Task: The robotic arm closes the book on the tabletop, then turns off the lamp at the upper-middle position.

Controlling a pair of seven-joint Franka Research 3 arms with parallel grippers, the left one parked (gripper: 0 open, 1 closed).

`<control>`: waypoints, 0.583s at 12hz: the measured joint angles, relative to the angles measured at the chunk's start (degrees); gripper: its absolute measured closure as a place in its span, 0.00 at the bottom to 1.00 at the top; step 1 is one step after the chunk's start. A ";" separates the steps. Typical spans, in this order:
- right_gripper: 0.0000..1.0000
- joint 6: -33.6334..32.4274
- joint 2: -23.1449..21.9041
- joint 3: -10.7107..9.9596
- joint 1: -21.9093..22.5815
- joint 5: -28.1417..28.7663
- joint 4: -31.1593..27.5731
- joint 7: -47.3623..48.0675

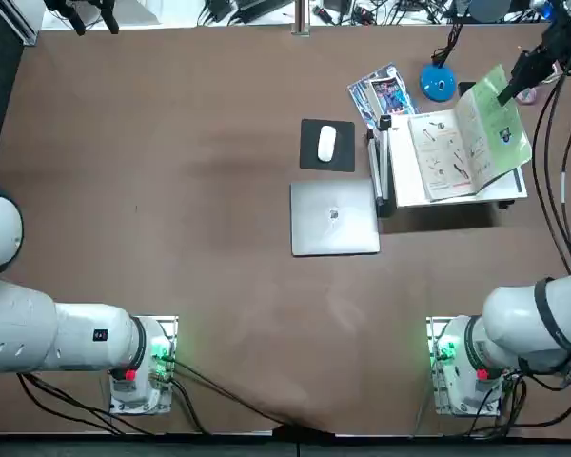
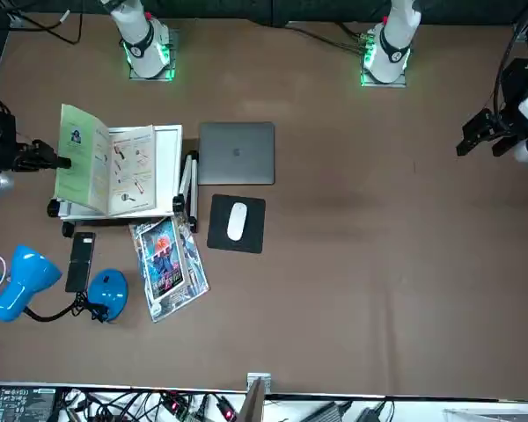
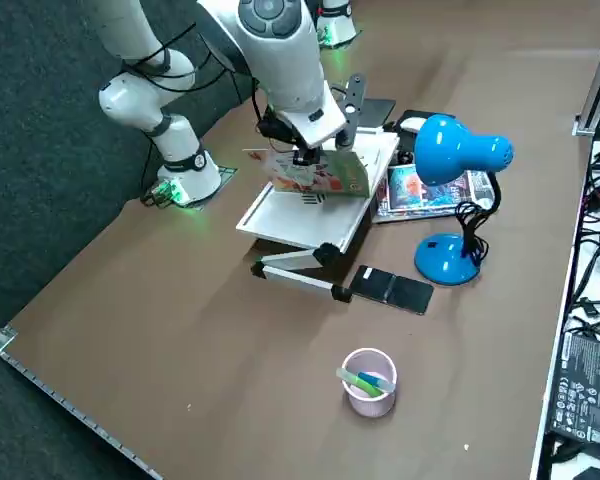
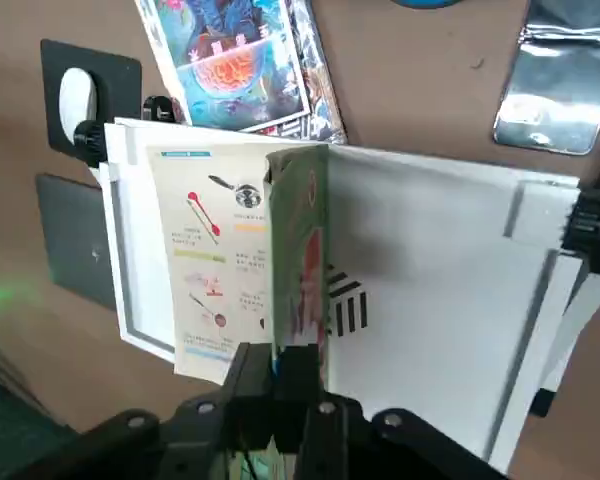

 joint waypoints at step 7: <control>0.97 7.80 -8.47 0.39 10.78 -6.76 -9.55 14.92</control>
